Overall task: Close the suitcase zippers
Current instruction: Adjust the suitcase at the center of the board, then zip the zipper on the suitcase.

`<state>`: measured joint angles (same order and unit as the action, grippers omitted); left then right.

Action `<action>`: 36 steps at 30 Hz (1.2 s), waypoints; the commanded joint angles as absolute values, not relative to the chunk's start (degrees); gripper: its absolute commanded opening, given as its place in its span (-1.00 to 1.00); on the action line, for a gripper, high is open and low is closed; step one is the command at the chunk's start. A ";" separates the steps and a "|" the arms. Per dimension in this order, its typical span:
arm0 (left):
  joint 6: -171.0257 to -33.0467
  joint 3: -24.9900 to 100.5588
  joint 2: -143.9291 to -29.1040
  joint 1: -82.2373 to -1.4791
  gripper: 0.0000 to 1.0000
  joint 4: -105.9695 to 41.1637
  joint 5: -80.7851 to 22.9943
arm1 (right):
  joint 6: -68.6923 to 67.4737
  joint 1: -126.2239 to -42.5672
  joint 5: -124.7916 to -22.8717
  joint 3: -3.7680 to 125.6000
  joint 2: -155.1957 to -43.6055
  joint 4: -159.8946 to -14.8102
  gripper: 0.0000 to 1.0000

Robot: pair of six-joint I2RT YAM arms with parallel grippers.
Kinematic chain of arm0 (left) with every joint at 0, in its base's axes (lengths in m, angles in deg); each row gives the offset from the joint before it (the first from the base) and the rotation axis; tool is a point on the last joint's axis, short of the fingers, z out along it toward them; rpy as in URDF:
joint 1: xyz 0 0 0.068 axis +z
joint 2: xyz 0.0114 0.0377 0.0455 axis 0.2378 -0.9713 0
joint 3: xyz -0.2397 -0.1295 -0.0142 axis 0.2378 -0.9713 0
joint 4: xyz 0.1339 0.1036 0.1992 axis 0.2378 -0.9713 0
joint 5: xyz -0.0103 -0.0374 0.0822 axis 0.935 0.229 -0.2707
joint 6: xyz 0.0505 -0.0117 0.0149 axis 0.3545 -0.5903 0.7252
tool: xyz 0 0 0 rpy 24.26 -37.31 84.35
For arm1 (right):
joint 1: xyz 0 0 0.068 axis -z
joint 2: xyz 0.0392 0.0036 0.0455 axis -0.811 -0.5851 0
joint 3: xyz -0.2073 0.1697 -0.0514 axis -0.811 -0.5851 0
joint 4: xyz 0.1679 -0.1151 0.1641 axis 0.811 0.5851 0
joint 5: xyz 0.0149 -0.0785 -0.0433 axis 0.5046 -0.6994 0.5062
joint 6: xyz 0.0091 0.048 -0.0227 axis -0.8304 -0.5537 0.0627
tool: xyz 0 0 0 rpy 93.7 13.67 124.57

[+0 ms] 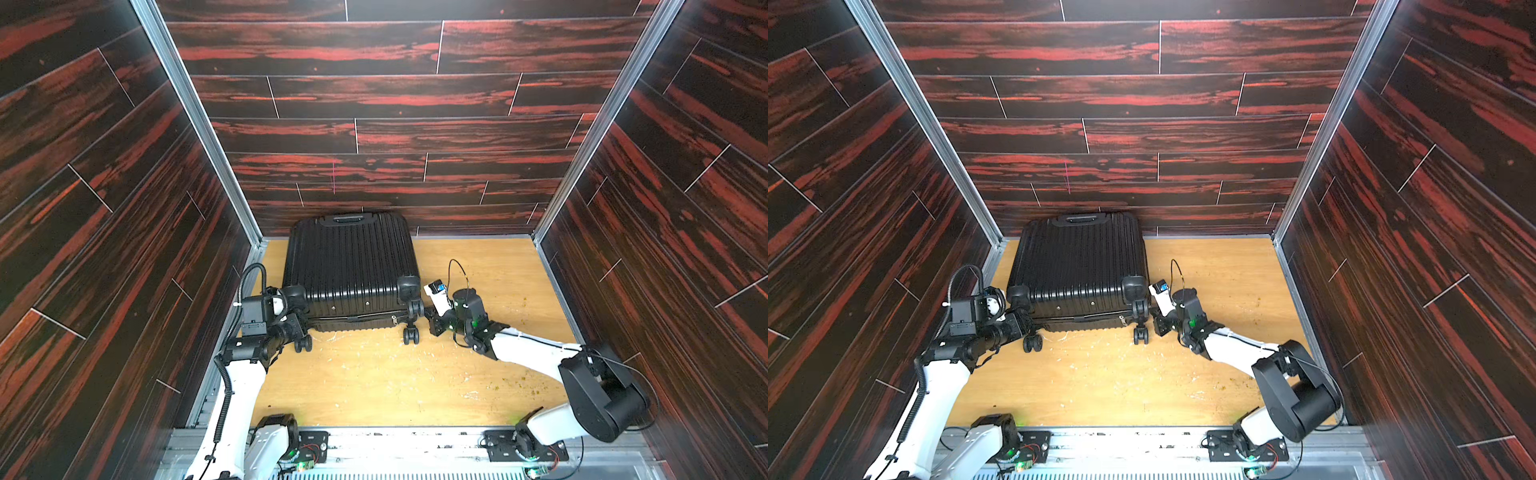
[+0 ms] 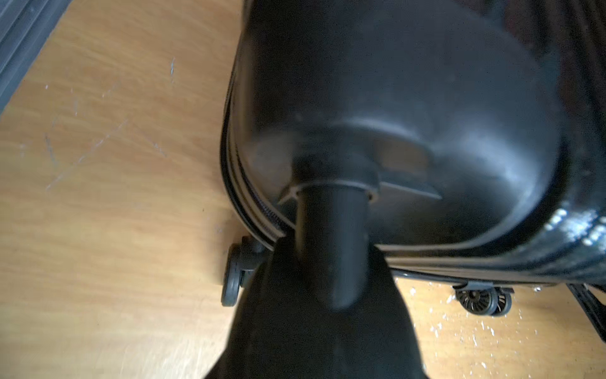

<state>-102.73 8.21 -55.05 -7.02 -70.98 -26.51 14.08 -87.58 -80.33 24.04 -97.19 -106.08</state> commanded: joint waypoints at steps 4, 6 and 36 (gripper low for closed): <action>-96.66 11.18 -49.96 -7.25 0.38 -76.36 -29.46 | 14.17 -86.73 -80.46 25.29 -99.48 -105.91 -1.00; -93.38 13.03 -48.50 -7.26 0.51 -77.75 -32.59 | 14.18 -86.73 -80.30 25.38 -99.40 -105.91 -1.00; -46.96 43.78 -77.31 -43.38 0.82 -76.88 -35.62 | 12.04 -86.72 -76.51 26.00 -98.87 -103.64 -1.00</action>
<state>-53.22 40.82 -74.85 -41.90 -76.99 -33.94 12.90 -86.90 -77.73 24.98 -97.71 -105.03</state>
